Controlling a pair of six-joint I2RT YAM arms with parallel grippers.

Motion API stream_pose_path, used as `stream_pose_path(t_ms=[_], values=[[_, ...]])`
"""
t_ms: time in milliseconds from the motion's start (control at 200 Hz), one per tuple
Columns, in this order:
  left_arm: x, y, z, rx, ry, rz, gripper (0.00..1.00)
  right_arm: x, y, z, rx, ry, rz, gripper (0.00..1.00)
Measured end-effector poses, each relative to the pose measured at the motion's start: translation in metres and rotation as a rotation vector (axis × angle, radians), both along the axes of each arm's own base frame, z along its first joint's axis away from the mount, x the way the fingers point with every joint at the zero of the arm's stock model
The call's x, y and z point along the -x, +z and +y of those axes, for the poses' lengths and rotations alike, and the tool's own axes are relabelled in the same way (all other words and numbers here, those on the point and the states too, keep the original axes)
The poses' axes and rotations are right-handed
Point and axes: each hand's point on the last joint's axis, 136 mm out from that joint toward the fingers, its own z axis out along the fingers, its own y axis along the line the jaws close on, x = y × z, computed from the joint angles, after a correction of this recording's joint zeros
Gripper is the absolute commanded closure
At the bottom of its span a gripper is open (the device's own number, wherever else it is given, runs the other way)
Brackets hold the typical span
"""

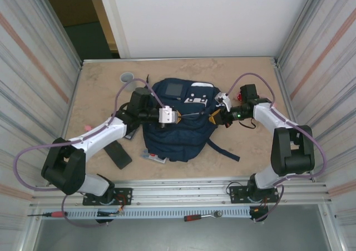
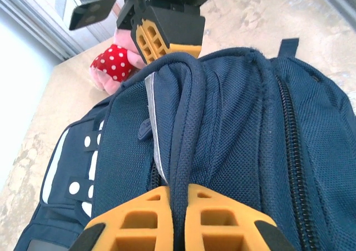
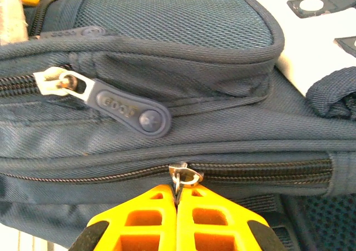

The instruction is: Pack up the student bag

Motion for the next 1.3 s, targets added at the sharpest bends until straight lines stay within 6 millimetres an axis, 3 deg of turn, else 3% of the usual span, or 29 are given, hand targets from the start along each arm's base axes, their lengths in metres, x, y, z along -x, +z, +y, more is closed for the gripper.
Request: stream_pose_path(t_ms=[225, 431, 782, 892, 992, 1298], values=[[-0.011, -0.001, -0.006, -0.032, 0.103, -0.035, 1.00, 0.016, 0.025, 0.000, 0.002, -0.002, -0.027, 1.00], [-0.025, 0.001, -0.004, -0.024, 0.201, -0.023, 1.00, 0.043, 0.038, 0.020, -0.008, 0.051, -0.006, 1.00], [-0.021, -0.007, -0.013, -0.021, 0.241, 0.052, 1.00, 0.061, 0.030, 0.037, -0.029, -0.075, 0.129, 0.97], [-0.018, -0.008, -0.018, -0.017, 0.243, 0.061, 1.00, 0.061, 0.024, 0.042, -0.040, -0.122, 0.176, 0.90], [-0.019, -0.007, -0.020, -0.009, 0.256, 0.066, 1.00, 0.056, 0.023, 0.041, -0.038, -0.169, 0.199, 1.00], [-0.031, -0.014, -0.032, 0.004, 0.402, 0.071, 1.00, 0.053, 0.033, 0.041, -0.042, -0.247, 0.207, 1.00]])
